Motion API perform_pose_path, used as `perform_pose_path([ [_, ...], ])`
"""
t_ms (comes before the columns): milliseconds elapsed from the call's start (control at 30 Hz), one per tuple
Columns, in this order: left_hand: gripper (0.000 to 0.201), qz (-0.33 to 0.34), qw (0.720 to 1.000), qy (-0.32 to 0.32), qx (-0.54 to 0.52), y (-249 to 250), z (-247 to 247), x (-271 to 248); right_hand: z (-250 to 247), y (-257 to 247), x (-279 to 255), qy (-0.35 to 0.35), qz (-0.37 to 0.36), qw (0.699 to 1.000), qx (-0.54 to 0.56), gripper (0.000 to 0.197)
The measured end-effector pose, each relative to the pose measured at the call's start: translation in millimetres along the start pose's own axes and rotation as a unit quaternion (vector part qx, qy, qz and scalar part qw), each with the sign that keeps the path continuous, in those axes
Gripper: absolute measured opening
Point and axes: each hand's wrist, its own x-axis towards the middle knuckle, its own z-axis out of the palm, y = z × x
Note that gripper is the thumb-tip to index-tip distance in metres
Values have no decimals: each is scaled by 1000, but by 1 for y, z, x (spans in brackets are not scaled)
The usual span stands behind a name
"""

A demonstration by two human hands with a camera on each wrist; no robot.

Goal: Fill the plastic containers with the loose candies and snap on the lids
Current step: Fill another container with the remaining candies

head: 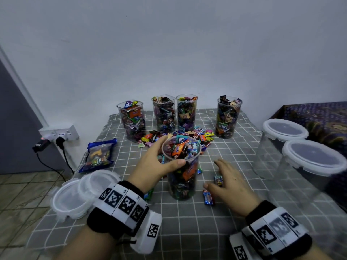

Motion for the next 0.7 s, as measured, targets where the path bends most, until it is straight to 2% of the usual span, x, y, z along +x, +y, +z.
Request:
perform_pose_path([
  [100, 82, -2, 1000, -7, -12, -2, 7, 0, 4, 12, -4, -25, 28, 997, -62, 88],
  [167, 85, 1, 1000, -1, -30, -2, 9, 1, 7, 20, -7, -30, 37, 996, -80, 89],
  [233, 90, 11, 999, 0, -45, -1, 11, 2, 11, 28, -11, -18, 35, 994, -101, 104],
  [400, 73, 40, 997, 25, -67, 0, 16, 3, 24, 46, -16, -1, 56, 987, -148, 121],
  [500, 75, 36, 996, 32, -71, -1, 18, 8, 26, 45, -16, -11, 73, 985, -153, 133],
  [700, 85, 48, 997, 41, -41, 15, 25, 31, 26, 43, -16, -27, 79, 982, -167, 138],
])
